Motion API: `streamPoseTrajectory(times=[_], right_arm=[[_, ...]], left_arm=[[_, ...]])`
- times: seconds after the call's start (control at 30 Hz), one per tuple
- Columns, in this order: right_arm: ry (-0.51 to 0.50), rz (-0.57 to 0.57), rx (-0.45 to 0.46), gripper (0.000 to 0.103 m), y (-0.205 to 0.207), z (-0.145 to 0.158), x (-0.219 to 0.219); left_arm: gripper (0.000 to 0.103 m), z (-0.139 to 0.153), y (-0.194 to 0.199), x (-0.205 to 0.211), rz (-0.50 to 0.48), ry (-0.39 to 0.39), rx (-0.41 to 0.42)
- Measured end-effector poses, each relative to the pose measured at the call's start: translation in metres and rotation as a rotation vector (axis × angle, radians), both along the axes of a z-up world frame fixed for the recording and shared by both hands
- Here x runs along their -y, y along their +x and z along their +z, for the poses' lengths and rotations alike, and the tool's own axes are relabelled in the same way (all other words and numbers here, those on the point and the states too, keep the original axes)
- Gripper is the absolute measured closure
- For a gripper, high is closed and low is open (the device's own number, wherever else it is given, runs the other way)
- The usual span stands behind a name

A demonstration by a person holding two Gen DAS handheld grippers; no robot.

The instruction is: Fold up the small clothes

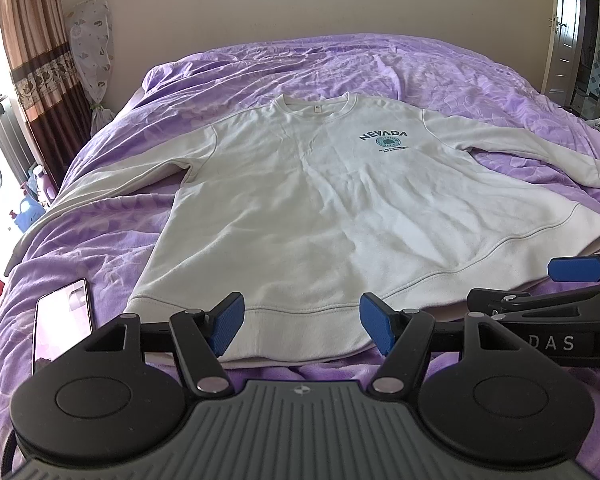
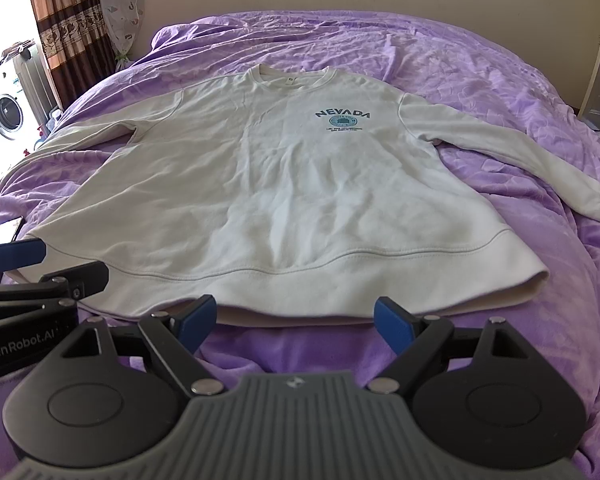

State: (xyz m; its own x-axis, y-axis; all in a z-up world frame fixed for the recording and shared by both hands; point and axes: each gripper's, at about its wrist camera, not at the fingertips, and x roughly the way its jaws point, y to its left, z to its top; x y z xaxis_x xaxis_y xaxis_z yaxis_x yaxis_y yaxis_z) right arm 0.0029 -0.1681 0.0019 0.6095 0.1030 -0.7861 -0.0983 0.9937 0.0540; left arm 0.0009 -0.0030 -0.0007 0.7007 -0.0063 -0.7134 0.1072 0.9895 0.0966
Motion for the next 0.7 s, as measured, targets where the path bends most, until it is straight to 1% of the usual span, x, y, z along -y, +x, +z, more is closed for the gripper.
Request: streamPoseTrajectory(times=[0.27, 0.37, 0.47, 0.57, 0.7], right_arm=[[0.007, 0.001, -0.008, 0.021, 0.001, -0.003, 0.000], [0.018, 0.001, -0.012, 0.021, 0.003, -0.001, 0.003], [0.038, 0.003, -0.014, 0.021, 0.008, 0.002, 0.008], [0.045, 0.005, 0.018, 0.021, 0.015, 0.013, 0.015], [-0.003, 0.038, 0.085, 0.021, 0.032, 0.038, 0.022]], left_arm=[[0.025, 0.000, 0.000, 0.000, -0.001, -0.002, -0.001], [0.025, -0.006, 0.002, -0.004, -0.010, -0.009, -0.007], [0.025, -0.004, 0.006, -0.012, -0.014, -0.042, -0.010], [0.026, 0.006, 0.016, -0.028, -0.001, -0.091, -0.011], [0.027, 0.030, 0.038, -0.063, 0.025, -0.129, -0.004]])
